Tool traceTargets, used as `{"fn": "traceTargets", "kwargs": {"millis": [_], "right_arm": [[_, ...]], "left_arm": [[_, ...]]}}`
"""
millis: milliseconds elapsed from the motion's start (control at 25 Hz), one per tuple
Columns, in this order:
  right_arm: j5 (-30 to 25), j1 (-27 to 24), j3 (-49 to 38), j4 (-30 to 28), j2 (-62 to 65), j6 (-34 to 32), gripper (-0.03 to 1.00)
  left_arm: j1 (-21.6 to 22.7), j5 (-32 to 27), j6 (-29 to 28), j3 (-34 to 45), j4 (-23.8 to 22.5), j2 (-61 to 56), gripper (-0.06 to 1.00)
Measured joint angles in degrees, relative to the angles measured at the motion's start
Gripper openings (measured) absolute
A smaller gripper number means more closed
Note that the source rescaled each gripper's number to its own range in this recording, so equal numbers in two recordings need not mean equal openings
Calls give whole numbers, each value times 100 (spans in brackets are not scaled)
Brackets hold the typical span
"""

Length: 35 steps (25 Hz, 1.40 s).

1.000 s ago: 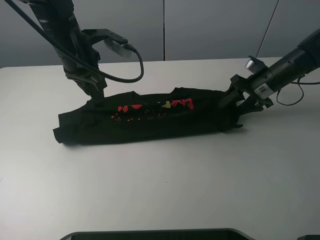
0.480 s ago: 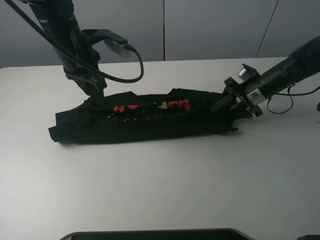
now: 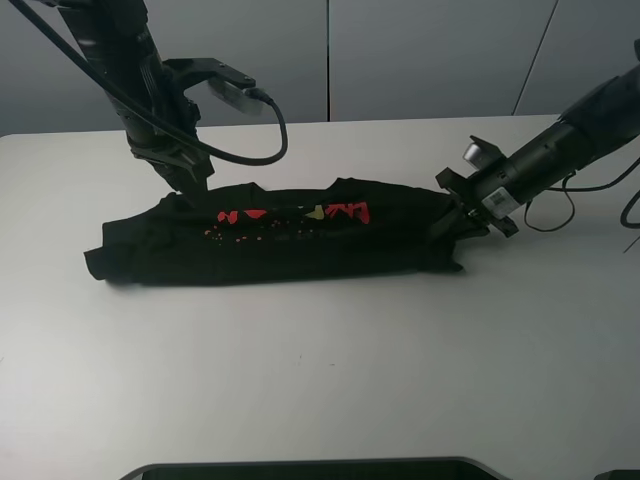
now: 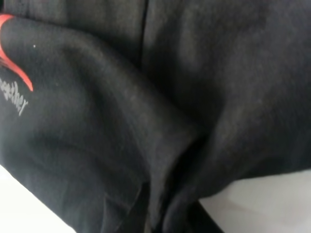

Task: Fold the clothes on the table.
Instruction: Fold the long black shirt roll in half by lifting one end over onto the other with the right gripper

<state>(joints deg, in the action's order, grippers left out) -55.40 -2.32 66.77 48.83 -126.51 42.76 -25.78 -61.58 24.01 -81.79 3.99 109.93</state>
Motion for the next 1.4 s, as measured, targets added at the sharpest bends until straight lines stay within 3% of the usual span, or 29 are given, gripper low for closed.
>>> {"fn": "traceTargets", "kwargs": {"millis": [320, 480, 720, 1160, 1400], "right_arm": [[753, -650, -22, -1129, 1025, -614, 6], [847, -929, -22, -1325, 1701, -738, 6], [644, -943, -22, -1355, 2529, -763, 6], [-825, -60, 656, -1200, 3379, -891, 6], [-836, 831, 725, -1091, 3387, -985, 6]], "left_arm": [[0, 0, 0, 0, 0, 0, 51], [0, 10, 0, 0, 0, 0, 51], [0, 10, 0, 0, 0, 0, 51], [0, 10, 0, 0, 0, 0, 51], [0, 181, 0, 0, -24, -111, 51]]}}
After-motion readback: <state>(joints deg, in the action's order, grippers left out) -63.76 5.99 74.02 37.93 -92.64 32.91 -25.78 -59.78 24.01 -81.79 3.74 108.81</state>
